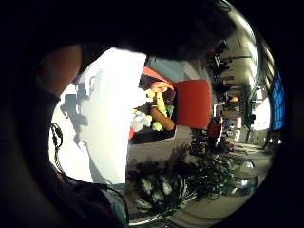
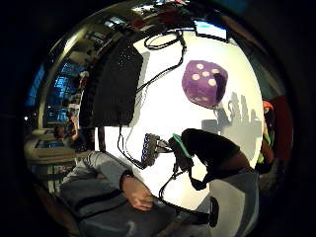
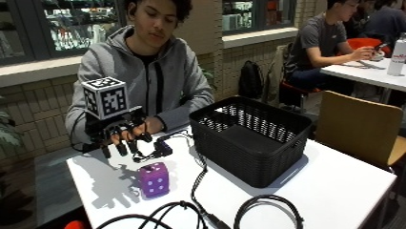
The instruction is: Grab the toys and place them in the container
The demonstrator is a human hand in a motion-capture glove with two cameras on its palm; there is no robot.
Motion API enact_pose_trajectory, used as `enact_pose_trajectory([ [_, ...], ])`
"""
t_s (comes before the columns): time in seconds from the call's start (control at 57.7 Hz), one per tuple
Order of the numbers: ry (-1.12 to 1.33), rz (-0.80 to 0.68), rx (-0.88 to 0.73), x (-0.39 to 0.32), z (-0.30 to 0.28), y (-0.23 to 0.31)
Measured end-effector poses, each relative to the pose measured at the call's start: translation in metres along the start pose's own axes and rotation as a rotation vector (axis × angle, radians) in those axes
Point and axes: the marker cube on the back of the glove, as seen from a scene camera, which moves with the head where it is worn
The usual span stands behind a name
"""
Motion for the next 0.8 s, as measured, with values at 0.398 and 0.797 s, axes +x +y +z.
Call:
enact_pose_trajectory([
  [0.398,-0.006,-0.031,-0.123,-0.01,0.037,-0.073],
  [0.797,-0.099,-0.037,-0.2,-0.026,0.094,-0.099],
])
